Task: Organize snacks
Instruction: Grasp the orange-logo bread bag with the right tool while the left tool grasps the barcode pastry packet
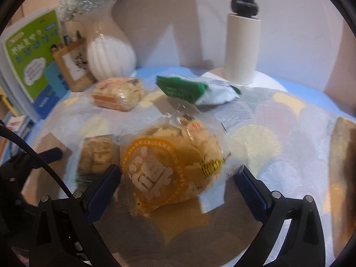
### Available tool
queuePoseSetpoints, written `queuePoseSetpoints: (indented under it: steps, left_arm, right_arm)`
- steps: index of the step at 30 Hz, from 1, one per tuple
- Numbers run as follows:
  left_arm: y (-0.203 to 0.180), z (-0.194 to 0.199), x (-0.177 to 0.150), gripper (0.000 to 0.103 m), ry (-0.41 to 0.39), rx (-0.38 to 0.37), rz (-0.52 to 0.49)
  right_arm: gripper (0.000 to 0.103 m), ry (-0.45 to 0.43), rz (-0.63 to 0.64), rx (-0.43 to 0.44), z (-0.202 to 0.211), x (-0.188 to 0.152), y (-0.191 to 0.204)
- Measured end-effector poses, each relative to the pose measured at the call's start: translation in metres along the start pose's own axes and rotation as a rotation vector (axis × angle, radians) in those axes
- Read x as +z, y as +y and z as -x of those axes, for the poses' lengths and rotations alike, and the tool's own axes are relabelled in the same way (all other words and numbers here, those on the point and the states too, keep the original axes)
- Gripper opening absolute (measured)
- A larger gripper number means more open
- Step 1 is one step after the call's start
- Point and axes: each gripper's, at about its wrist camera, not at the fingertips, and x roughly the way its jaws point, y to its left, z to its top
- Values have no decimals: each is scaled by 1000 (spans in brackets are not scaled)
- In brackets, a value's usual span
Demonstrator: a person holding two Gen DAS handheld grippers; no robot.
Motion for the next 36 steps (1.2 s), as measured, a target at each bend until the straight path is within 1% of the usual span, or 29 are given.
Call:
queuePoseSetpoints:
  steps: [2,4,7,10,13,18,25,29,30,31,32,33,34,36]
  left_arm:
    - [0,-1,2,103,1,4,7]
    - [-1,-3,5,103,2,12,16]
    - [-4,-7,10,103,1,24,17]
    - [-7,-11,16,103,0,8,11]
    - [-9,-13,19,103,-1,-12,-3]
    - [-10,-13,19,103,-6,-9,-5]
    - [-12,-6,16,97,-23,-25,-16]
    - [-17,-4,17,85,-42,-40,-45]
    - [-19,-3,17,79,-48,-46,-54]
    - [-21,-1,16,71,-57,-54,-67]
    - [-23,1,15,59,-66,-52,-82]
    - [-27,3,14,50,-72,-55,-99]
    - [-31,5,13,48,-80,-54,-117]
    - [-31,7,13,47,-92,-64,-119]
  right_arm:
    - [98,-4,-25,-47,2,0,-4]
    - [98,-8,-56,-59,5,-2,-11]
    - [98,-26,-92,1,12,-4,-23]
    - [96,-34,-128,32,14,-3,-32]
    - [96,-39,-142,40,15,-4,-35]
    - [97,-39,-133,37,15,-2,-34]
    - [100,-32,-118,41,8,2,-30]
    - [99,-24,-104,31,5,5,-29]
    - [95,-24,-99,29,5,5,-28]
    - [80,-29,-90,37,6,5,-27]
    - [70,-36,-73,54,7,6,-24]
    - [66,-43,-53,54,8,5,-20]
    - [62,-47,-46,51,9,5,-18]
    - [60,-53,-54,72,11,4,-20]
